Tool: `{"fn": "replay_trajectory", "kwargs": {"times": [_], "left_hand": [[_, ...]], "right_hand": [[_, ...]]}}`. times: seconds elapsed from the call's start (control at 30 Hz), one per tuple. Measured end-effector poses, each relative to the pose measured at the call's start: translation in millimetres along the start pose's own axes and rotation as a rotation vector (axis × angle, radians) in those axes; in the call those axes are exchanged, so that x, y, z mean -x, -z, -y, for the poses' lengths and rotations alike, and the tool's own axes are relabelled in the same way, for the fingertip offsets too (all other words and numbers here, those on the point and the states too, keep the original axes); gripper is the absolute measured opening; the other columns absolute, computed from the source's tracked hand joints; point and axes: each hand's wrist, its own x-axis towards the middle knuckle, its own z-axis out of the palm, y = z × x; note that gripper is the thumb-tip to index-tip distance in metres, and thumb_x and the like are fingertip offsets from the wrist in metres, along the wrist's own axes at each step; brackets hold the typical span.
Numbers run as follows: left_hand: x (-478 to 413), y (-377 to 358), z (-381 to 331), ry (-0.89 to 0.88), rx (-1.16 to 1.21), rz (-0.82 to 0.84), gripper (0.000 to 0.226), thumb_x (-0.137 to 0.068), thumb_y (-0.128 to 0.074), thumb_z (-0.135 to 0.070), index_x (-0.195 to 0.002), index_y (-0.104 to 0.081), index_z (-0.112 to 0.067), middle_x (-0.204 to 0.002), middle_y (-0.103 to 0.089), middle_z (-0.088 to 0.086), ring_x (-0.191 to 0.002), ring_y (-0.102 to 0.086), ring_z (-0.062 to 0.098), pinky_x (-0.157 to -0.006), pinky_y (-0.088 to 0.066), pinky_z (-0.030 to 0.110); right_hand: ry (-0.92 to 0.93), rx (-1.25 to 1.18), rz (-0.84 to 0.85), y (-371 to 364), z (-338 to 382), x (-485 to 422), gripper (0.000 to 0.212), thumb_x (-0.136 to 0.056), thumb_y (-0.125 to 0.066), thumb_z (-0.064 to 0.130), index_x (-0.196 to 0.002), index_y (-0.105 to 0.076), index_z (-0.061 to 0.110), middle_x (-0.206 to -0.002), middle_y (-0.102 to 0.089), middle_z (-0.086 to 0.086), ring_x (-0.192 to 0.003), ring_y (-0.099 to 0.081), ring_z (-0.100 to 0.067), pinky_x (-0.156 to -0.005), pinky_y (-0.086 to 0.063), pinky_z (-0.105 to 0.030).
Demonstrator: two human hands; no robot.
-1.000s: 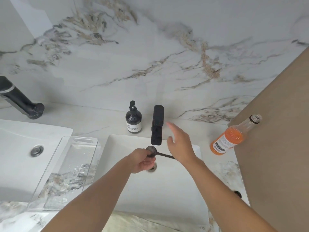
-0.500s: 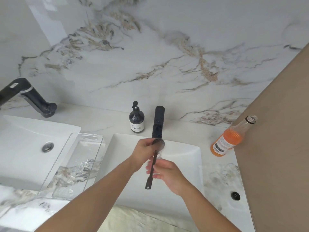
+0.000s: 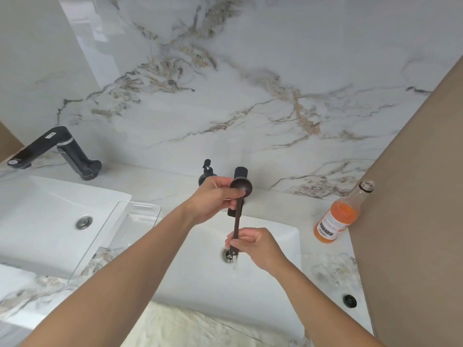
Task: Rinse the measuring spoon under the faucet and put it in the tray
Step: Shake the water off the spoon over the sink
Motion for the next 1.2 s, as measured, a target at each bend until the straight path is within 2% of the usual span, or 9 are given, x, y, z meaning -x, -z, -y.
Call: {"fn": "replay_trajectory", "kwargs": {"times": [0.17,0.3,0.37,0.43,0.53,0.73,1.0,1.1,1.2], "left_hand": [[6.8,-11.9,13.8,-0.043,0.139,-0.018,0.009,-0.081,-0.071,-0.002,-0.08,-0.076,-0.01,-0.07,-0.053,0.006,-0.055,-0.051,0.012,-0.063,-0.045,0.023],[15.1,-17.2,26.7,-0.071,0.242,-0.076,0.016,-0.08,-0.07,0.004,-0.09,-0.077,-0.007,-0.071,-0.066,0.002,-0.063,-0.061,0.014,-0.064,-0.051,0.023],[18.8,-17.8,32.1,-0.055,0.264,-0.093,0.022,-0.079,-0.071,0.007,-0.094,-0.077,-0.007,-0.082,-0.068,0.007,-0.077,-0.064,0.02,-0.075,-0.055,0.027],[24.2,-19.7,39.9,-0.012,0.188,-0.087,0.022,-0.077,-0.074,0.006,-0.093,-0.076,-0.009,-0.087,-0.067,0.005,-0.082,-0.063,0.018,-0.083,-0.052,0.029],[35.2,-29.3,56.8,0.084,-0.098,-0.079,0.012,-0.083,-0.077,-0.004,-0.086,-0.08,-0.016,-0.091,-0.079,-0.011,-0.08,-0.069,0.005,-0.072,-0.056,0.02],[43.4,-42.6,72.0,0.098,-0.35,-0.085,0.023,-0.084,-0.074,-0.001,-0.08,-0.08,-0.023,-0.086,-0.079,-0.002,-0.079,-0.073,0.009,-0.074,-0.061,0.023],[48.6,-39.6,82.9,0.01,-0.366,-0.346,0.026,-0.085,-0.073,-0.001,-0.08,-0.08,-0.026,-0.079,-0.077,0.002,-0.082,-0.076,0.028,-0.083,-0.063,0.035],[55.8,-34.7,88.1,-0.014,-0.387,-0.346,0.031,-0.086,-0.073,-0.004,-0.078,-0.079,-0.033,-0.075,-0.075,-0.004,-0.07,-0.075,0.012,-0.083,-0.064,0.038],[62.7,-24.0,89.8,-0.053,-0.436,-0.337,0.033,-0.087,-0.073,-0.008,-0.077,-0.079,-0.039,-0.077,-0.075,-0.002,-0.067,-0.072,0.008,-0.08,-0.065,0.038]], "right_hand": [[0.001,0.081,-0.035,12.7,1.1,8.0,0.011,-0.075,-0.079,0.013,-0.081,-0.079,0.022,-0.086,-0.08,-0.009,-0.082,-0.076,-0.02,-0.092,-0.058,-0.037],[-0.027,0.086,-0.028,23.2,-2.1,16.7,0.012,-0.077,-0.079,0.002,-0.086,-0.078,0.011,-0.084,-0.078,-0.016,-0.078,-0.074,-0.028,-0.09,-0.059,-0.043],[-0.049,0.023,0.004,25.3,-6.7,23.1,0.012,-0.078,-0.077,-0.003,-0.087,-0.077,0.004,-0.078,-0.076,-0.016,-0.071,-0.072,-0.027,-0.082,-0.06,-0.041],[-0.074,-0.076,0.026,26.1,-10.9,29.9,0.013,-0.078,-0.075,-0.007,-0.083,-0.078,0.005,-0.072,-0.076,-0.011,-0.067,-0.072,-0.024,-0.073,-0.061,-0.033],[-0.071,-0.127,0.019,26.7,-16.5,36.7,0.016,-0.08,-0.074,-0.002,-0.078,-0.08,0.013,-0.075,-0.078,-0.009,-0.073,-0.074,-0.026,-0.075,-0.062,-0.033],[-0.116,-0.075,-0.116,26.8,-35.3,39.4,0.006,-0.077,-0.08,0.007,-0.081,-0.078,0.011,-0.076,-0.078,-0.008,-0.074,-0.072,-0.024,-0.08,-0.059,-0.039],[-0.211,-0.004,-0.095,20.4,-49.1,46.7,0.01,-0.079,-0.079,0.006,-0.089,-0.078,0.006,-0.071,-0.074,-0.011,-0.06,-0.065,-0.019,-0.06,-0.047,-0.019],[-0.209,0.121,-0.099,10.1,-48.3,41.5,0.013,-0.079,-0.079,0.015,-0.087,-0.079,0.006,-0.071,-0.071,-0.005,-0.063,-0.058,-0.013,-0.058,-0.041,-0.012],[-0.196,0.255,-0.122,-2.8,-45.6,31.7,0.015,-0.079,-0.08,0.025,-0.08,-0.079,0.011,-0.07,-0.061,0.001,-0.064,-0.048,-0.014,-0.058,-0.035,-0.02]]}}
